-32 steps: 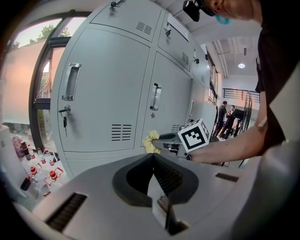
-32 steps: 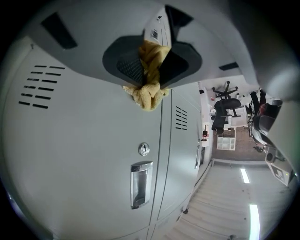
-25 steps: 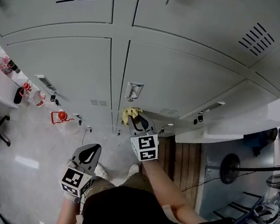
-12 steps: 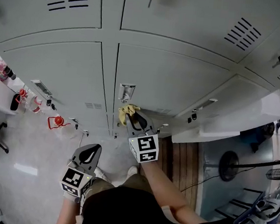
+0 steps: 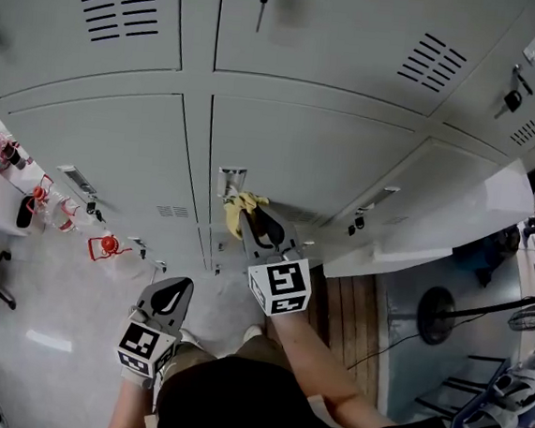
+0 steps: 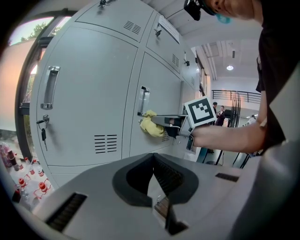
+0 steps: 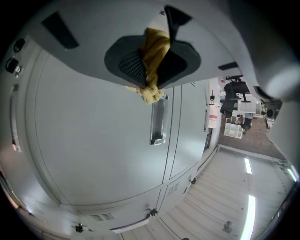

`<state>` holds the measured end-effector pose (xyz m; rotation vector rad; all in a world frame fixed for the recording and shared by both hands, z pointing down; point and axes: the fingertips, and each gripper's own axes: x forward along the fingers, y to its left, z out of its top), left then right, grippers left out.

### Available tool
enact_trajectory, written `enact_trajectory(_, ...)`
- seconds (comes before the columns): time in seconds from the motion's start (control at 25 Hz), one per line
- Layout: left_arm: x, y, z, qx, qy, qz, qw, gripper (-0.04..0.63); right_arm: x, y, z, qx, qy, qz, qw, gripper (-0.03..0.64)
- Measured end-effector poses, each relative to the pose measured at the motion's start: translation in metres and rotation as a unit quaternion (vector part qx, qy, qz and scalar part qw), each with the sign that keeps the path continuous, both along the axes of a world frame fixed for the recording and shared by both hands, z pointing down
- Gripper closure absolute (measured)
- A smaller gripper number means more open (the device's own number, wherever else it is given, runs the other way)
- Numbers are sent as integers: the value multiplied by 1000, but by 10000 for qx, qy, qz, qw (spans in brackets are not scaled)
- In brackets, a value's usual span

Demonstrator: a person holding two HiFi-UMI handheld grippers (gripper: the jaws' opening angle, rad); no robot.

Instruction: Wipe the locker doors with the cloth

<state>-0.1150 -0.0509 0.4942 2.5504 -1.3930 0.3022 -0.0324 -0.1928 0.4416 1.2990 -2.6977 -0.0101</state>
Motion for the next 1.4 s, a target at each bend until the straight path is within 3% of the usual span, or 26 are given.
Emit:
enact_trajectory(0.8, 0, -2, -13, 179, -40, 83, 9998, 586, 4, 6, -117, 1170, -489, 138, 9918, 545)
enact_trajectory(1.28, -1, -10, -18, 256, -51, 69, 9996, 586, 16, 10, -178, 1839, -594, 285, 9807, 554)
enact_trajectory(1.4, -1, -14, -19, 263, -56, 84, 9996, 586, 19, 11, -190, 2132, -405, 329, 9756, 554)
